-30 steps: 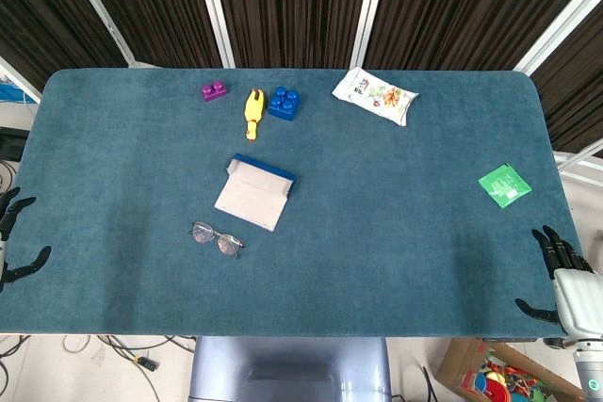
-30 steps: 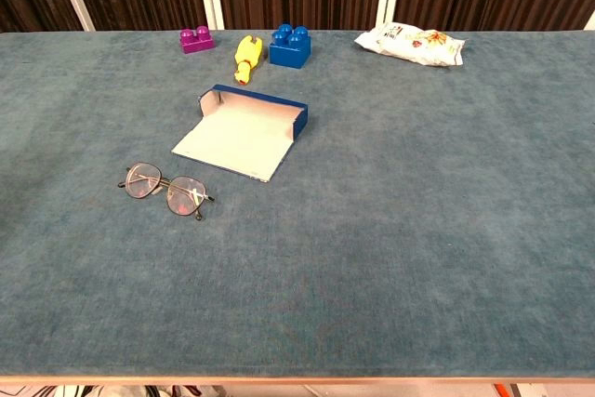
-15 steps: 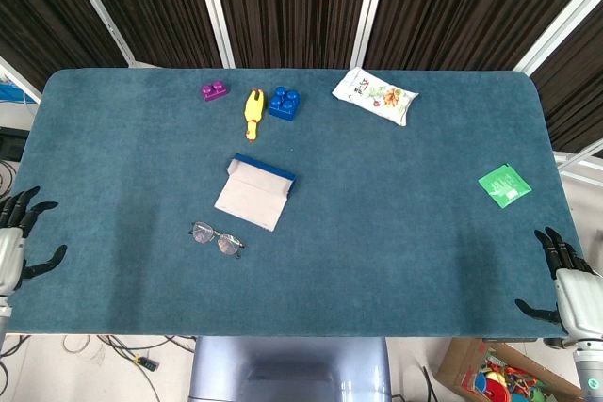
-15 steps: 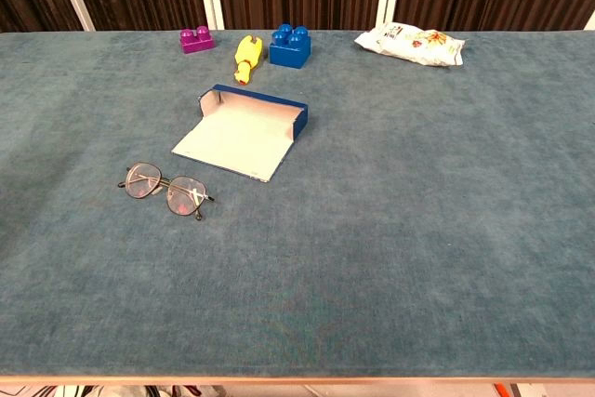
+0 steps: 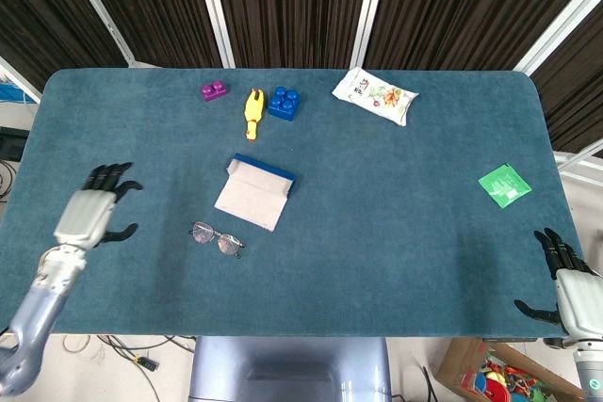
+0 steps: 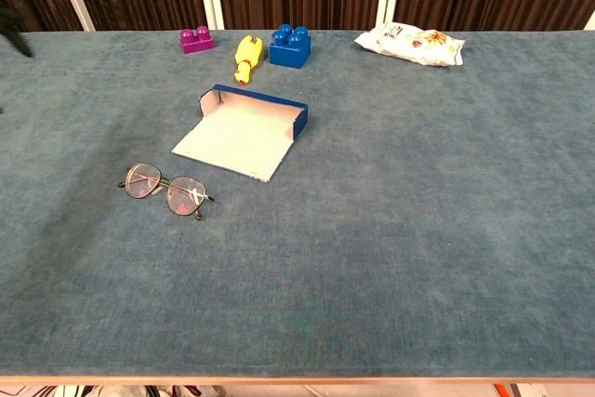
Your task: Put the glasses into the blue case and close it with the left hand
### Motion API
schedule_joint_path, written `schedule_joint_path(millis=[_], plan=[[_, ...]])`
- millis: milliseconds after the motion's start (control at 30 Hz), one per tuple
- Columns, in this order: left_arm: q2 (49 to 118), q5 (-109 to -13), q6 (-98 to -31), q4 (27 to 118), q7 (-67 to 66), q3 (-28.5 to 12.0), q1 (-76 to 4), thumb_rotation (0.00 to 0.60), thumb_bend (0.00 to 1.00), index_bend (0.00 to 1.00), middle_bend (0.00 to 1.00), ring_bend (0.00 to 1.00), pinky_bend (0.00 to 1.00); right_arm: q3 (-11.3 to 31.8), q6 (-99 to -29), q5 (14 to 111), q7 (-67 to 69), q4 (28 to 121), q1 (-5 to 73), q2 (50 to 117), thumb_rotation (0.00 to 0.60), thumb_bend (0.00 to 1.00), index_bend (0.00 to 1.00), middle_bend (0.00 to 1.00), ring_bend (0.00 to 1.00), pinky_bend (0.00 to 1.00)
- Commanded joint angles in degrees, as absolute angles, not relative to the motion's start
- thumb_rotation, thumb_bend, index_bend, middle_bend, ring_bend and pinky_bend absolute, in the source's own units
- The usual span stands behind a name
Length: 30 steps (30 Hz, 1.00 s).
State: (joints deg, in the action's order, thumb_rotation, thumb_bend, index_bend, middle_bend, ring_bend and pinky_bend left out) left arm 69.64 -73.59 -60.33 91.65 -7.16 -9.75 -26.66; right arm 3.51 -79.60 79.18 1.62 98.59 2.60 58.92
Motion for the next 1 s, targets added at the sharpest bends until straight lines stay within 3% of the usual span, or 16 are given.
schedule_joint_path(millis=[33,267,433,1000], plan=[[71.5,-69.3,-53.9,92.7,-12.9,-11.6,-32.1,0.600,0.21,0.30,0.05,0.00,0.00,3.5,-79.5,79.0,1.6,98.6,2.6,58.9,0.600,0.18,0.00,0.01,0.12,0.24],[75.6,-65.0,-49.9,93.8,-18.8,-12.1,-37.4,0.600,0.21,0.34,0.05,0.00,0.00,3.5,-79.9,78.9,1.7,98.7,2.4,59.0,0.600,0.18,0.00,0.01,0.12,0.24],[78.3,-65.2,-48.5,93.9,-22.1,-9.7,-39.1,0.600,0.21,0.37,0.05,0.00,0.00,3.6,-79.8,78.7,1.9,98.7,2.4,58.9,0.600,0.18,0.00,0.01,0.12,0.24],[86.0,-62.8,-48.1,84.6,-26.8,-6.5,-42.4,0.600,0.27,0.45,0.05,0.00,0.00,3.7,-79.8,78.4,3.0,98.8,2.2,58.6,0.600,0.18,0.00,0.01,0.12,0.24]])
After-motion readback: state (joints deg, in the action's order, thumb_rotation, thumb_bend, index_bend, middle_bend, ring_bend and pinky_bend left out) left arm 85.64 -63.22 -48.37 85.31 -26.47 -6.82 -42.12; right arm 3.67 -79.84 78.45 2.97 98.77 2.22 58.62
